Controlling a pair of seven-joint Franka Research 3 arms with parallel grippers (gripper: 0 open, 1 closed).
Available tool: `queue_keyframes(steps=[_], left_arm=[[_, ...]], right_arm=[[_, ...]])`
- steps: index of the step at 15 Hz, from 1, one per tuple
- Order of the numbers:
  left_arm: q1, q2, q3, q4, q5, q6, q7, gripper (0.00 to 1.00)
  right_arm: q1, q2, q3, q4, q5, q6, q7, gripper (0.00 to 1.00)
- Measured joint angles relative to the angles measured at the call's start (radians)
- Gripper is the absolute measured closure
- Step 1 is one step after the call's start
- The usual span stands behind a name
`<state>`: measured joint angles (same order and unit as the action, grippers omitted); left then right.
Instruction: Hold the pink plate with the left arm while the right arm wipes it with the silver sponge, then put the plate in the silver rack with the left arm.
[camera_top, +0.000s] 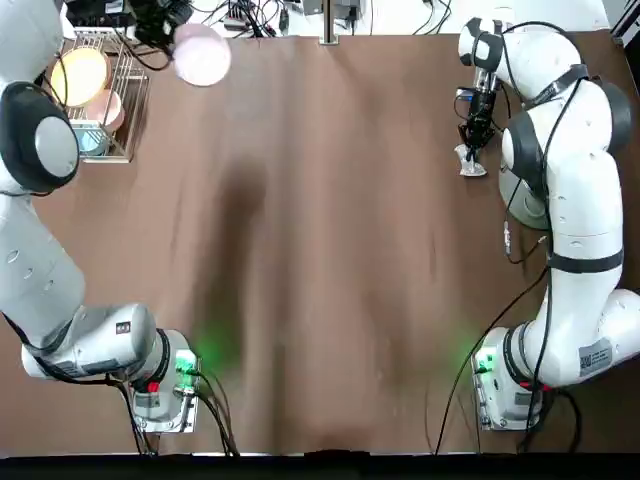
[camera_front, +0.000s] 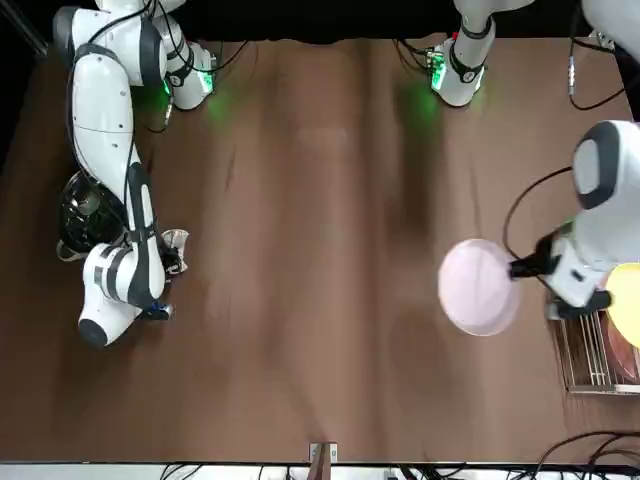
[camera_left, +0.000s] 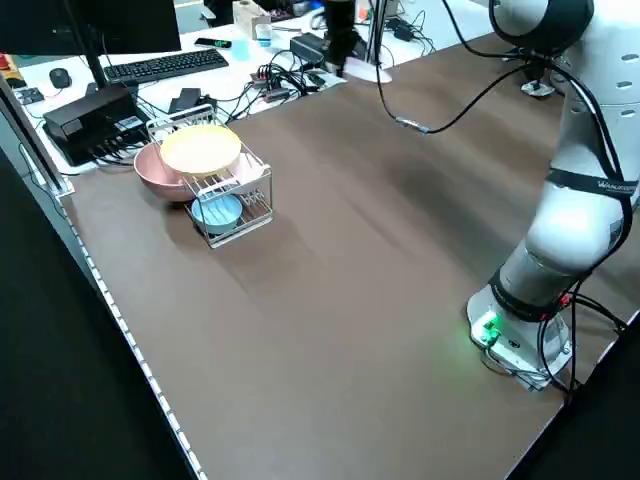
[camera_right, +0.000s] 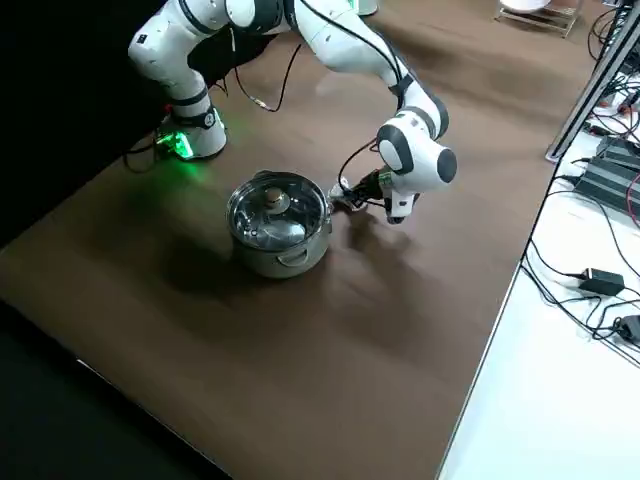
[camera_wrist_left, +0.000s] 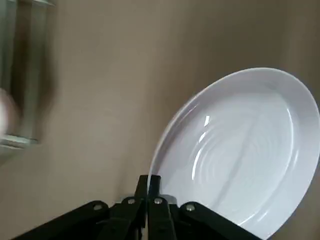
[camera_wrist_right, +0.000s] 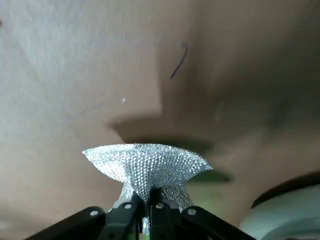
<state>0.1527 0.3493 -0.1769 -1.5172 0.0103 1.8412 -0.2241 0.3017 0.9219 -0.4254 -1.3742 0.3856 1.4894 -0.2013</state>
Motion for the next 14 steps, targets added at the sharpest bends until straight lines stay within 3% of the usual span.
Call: queue_keyframes(steps=[3,9,12,14], left_arm=[[0.103,-0.001,0.001,0.045,0.056,-0.003,0.062,0.97],[0.262,0.029,0.002,0.122,0.072,0.041,0.165,0.97],[0.351,0.075,0.003,0.147,0.072,0.141,0.232,0.97],[0.405,0.110,0.003,0.151,0.072,0.207,0.283,0.97]], right_arm=[[-0.008,0.000,0.000,0.000,0.000,0.011,0.000,0.86],[-0.010,-0.020,-0.007,0.020,-0.001,-0.025,0.000,0.31],[-0.009,-0.060,-0.055,0.097,-0.002,-0.170,-0.003,0.04],[-0.012,-0.090,-0.088,0.184,-0.002,-0.282,-0.006,0.00]])
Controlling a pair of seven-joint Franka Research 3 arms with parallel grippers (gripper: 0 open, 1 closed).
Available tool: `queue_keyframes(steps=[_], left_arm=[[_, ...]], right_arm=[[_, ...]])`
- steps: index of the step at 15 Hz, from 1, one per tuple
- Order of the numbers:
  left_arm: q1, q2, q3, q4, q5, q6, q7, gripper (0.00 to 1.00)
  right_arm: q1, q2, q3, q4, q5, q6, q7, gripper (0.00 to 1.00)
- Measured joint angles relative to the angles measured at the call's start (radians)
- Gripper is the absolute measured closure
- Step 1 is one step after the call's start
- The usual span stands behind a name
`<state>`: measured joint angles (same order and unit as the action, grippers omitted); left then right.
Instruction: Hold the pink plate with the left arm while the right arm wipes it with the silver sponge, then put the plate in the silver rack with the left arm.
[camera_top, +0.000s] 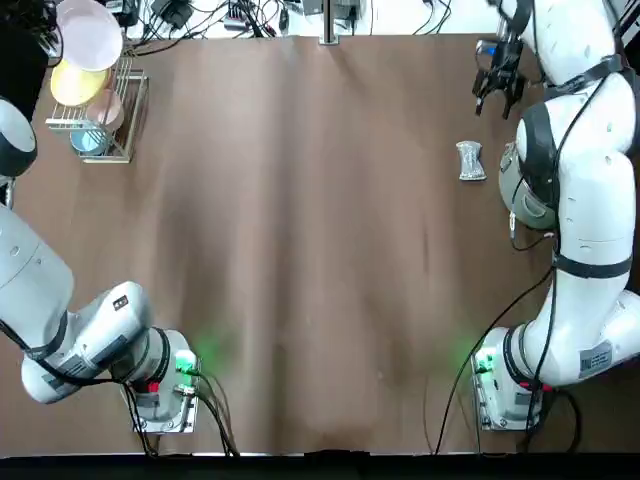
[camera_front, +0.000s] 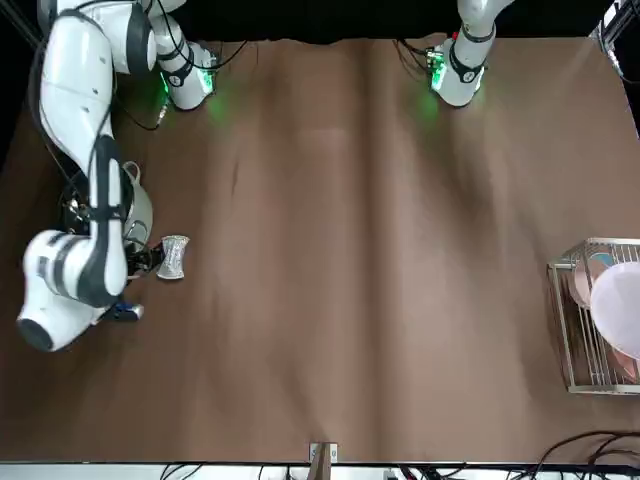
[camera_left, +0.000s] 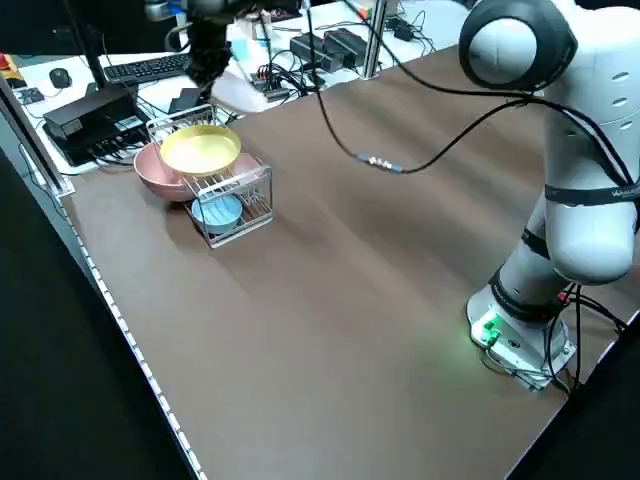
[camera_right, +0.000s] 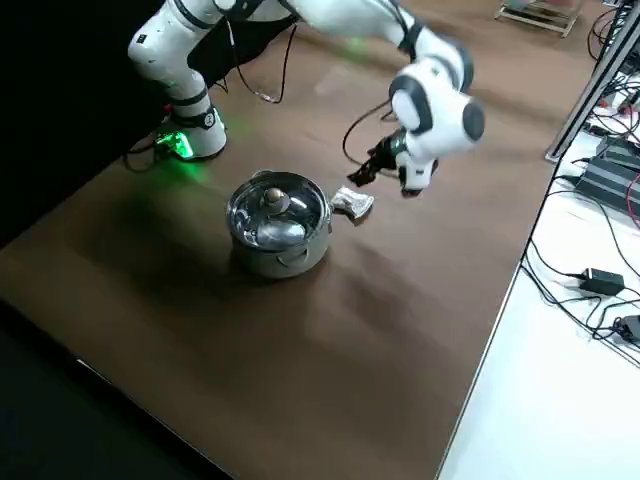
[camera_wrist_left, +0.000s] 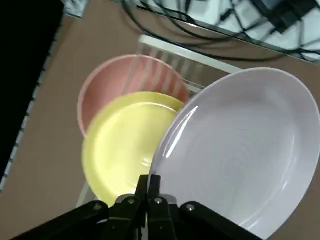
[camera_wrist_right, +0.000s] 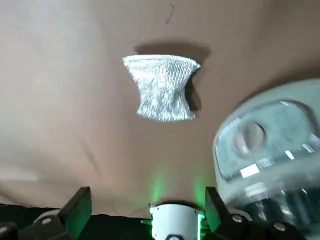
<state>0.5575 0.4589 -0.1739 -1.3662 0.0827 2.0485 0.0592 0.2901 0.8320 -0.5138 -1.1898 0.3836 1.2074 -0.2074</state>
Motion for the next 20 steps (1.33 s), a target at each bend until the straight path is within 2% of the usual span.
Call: queue_keyframes(steps=[3,5,9,12,17,18,19,20], left_arm=[[0.053,0.035,-0.001,0.005,0.000,0.056,0.027,0.97],[0.099,0.042,-0.003,0.008,-0.006,0.060,0.027,0.97],[0.159,0.042,-0.004,0.009,-0.059,0.060,0.037,0.97],[0.181,0.050,-0.005,0.009,-0.112,0.058,0.042,0.97],[0.182,0.085,-0.007,0.008,-0.123,0.056,0.042,0.97],[0.182,0.091,-0.008,0.008,-0.127,0.056,0.042,0.97],[0.182,0.096,-0.008,0.008,-0.129,0.056,0.042,0.97],[0.182,0.100,-0.008,0.008,-0.130,0.056,0.042,0.97]], right_arm=[[-0.008,-0.061,-0.014,0.110,0.000,-0.056,0.000,0.00],[-0.010,-0.166,-0.015,0.148,0.000,-0.058,0.000,0.00],[-0.005,-0.304,-0.012,0.152,0.000,-0.067,0.000,0.00],[-0.009,-0.354,-0.014,0.151,-0.001,-0.067,0.000,0.00],[-0.021,-0.430,-0.029,0.125,-0.046,-0.068,0.000,0.00],[-0.025,-0.448,-0.017,0.113,-0.080,-0.068,0.000,0.00],[-0.041,-0.470,0.020,0.096,-0.109,-0.067,0.000,0.00],[-0.078,-0.495,0.082,0.075,-0.134,-0.063,0.003,0.00]])
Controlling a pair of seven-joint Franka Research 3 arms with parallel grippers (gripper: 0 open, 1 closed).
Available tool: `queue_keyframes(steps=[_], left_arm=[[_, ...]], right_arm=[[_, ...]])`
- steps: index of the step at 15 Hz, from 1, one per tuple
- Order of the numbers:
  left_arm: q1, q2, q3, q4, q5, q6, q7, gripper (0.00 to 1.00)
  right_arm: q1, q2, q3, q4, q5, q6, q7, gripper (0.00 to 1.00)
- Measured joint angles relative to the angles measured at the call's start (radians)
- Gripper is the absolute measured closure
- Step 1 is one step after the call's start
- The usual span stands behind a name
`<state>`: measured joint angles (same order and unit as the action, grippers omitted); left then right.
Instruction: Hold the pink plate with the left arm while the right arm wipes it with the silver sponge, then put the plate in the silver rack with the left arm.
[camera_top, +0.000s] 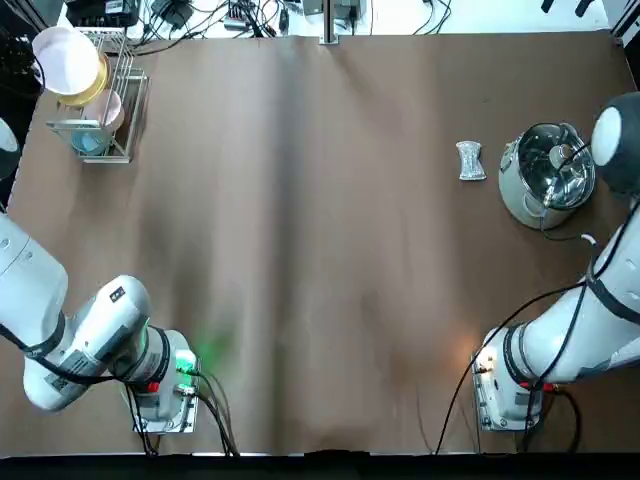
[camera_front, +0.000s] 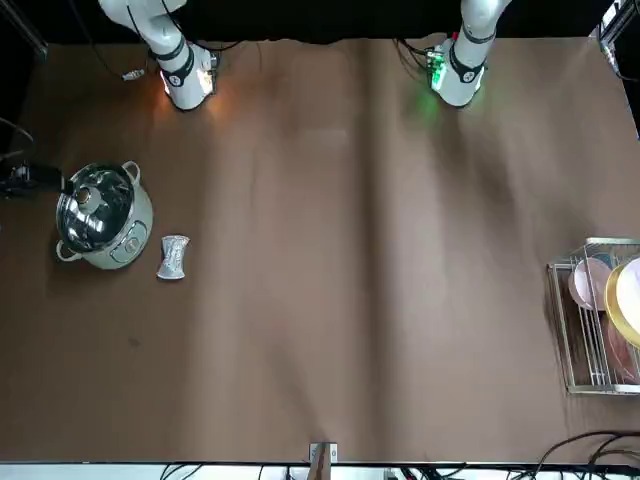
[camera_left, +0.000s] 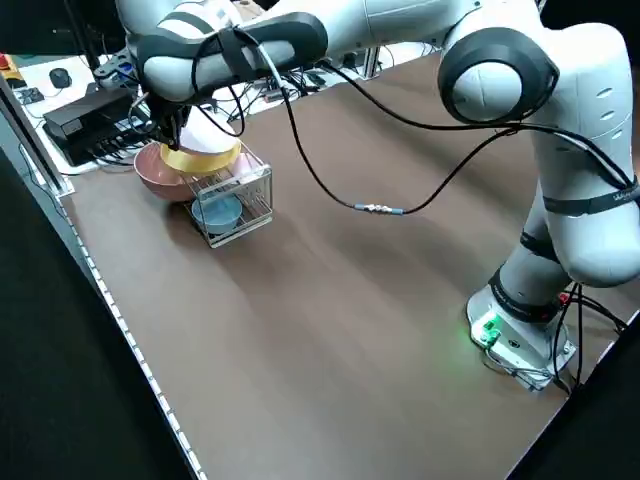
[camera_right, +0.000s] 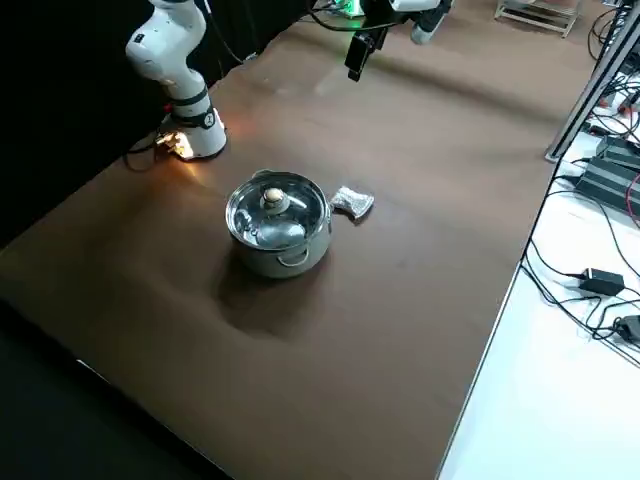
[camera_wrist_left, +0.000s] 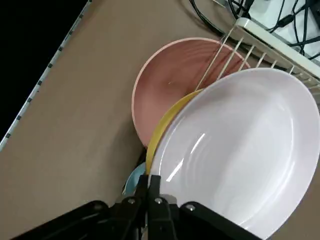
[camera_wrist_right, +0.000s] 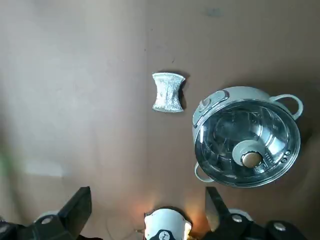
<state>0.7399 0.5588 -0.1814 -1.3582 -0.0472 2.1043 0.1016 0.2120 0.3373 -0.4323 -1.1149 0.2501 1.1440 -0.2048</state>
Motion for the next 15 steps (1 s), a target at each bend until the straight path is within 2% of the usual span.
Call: queue_keyframes(steps=[3,5,7,11,12,13,14,15], left_arm=[[0.001,0.006,0.000,0.000,0.000,-0.002,0.000,0.97],[0.002,0.008,0.000,0.000,-0.003,-0.004,0.000,0.97],[0.002,0.012,0.000,0.000,-0.004,-0.008,0.000,0.97],[0.004,0.013,0.000,0.000,-0.004,-0.031,0.000,0.96],[0.005,0.013,0.000,0.000,-0.004,-0.034,0.000,0.89],[0.005,0.013,-0.001,0.000,-0.007,-0.036,0.000,0.75],[0.005,0.013,-0.001,0.000,-0.010,-0.037,0.000,0.70],[0.005,0.013,-0.002,0.000,-0.012,-0.039,0.000,0.69]], right_arm=[[-0.129,-0.101,0.214,-0.131,-0.093,0.102,0.051,0.00],[-0.189,-0.192,0.311,-0.258,-0.120,0.184,0.077,0.00],[-0.214,-0.289,0.351,-0.354,-0.143,0.211,0.081,0.00],[-0.218,-0.323,0.356,-0.344,-0.165,0.237,0.082,0.00],[-0.217,-0.324,0.359,-0.336,-0.166,0.239,0.082,0.00],[-0.216,-0.324,0.363,-0.331,-0.170,0.243,0.084,0.00],[-0.216,-0.324,0.366,-0.327,-0.177,0.253,0.087,0.00],[-0.216,-0.324,0.366,-0.324,-0.183,0.269,0.089,0.00]])
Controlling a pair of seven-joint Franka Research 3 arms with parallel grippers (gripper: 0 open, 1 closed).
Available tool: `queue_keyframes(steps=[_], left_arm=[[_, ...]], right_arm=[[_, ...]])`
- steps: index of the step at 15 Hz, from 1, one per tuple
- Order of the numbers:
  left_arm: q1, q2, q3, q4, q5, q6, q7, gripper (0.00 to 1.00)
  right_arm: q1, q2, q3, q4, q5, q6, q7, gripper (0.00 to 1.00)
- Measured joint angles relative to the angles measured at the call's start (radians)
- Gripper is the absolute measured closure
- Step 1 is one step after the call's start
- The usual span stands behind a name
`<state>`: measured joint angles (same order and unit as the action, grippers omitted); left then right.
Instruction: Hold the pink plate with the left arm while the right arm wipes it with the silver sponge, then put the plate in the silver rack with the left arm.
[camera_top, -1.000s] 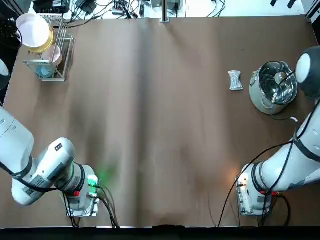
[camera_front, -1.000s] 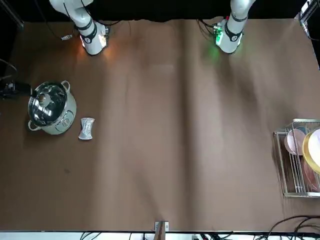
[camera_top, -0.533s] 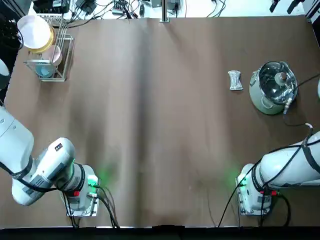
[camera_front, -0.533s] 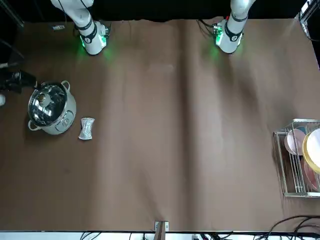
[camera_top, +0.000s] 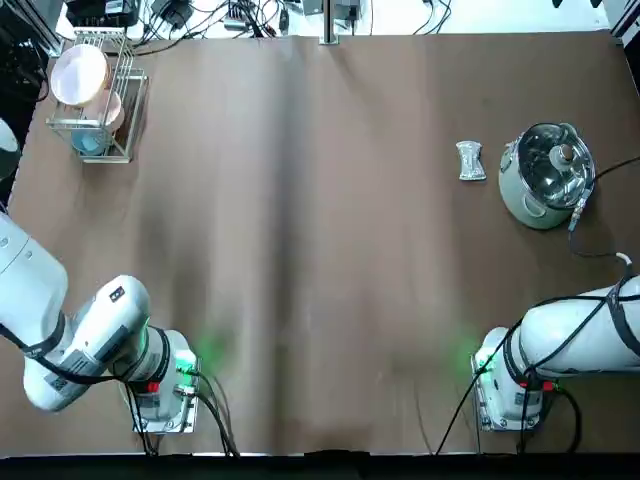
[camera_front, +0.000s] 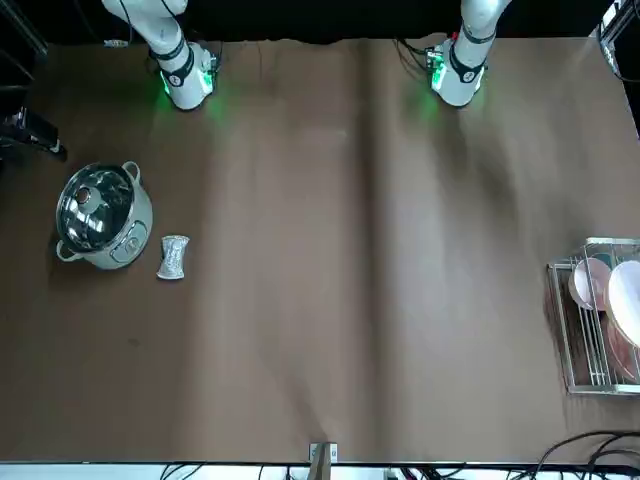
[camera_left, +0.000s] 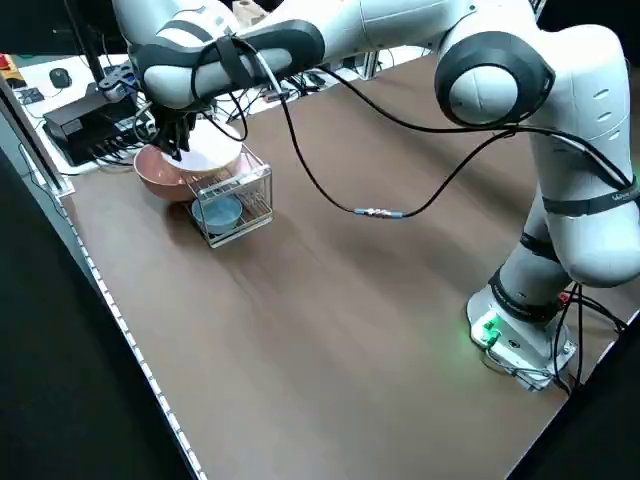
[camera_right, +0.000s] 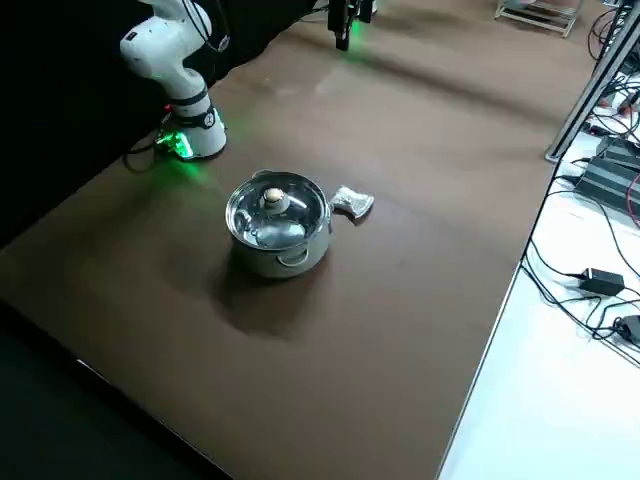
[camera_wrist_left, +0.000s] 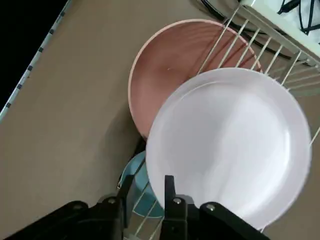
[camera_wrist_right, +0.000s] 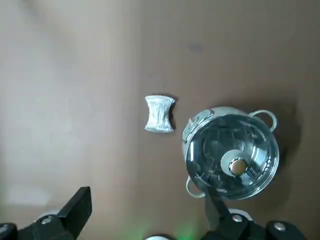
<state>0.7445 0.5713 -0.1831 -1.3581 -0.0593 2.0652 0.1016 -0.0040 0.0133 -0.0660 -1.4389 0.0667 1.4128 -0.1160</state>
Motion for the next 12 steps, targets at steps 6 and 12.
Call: queue_keyframes(steps=[6,12], left_arm=[[0.000,0.000,-0.019,0.006,0.000,-0.002,0.001,0.24],[-0.009,-0.046,-0.165,0.024,0.060,-0.021,0.001,0.00]], right_arm=[[0.012,0.001,0.008,-0.002,-0.039,0.073,0.000,0.00],[0.014,0.004,0.009,-0.037,-0.044,0.075,0.001,0.00]])
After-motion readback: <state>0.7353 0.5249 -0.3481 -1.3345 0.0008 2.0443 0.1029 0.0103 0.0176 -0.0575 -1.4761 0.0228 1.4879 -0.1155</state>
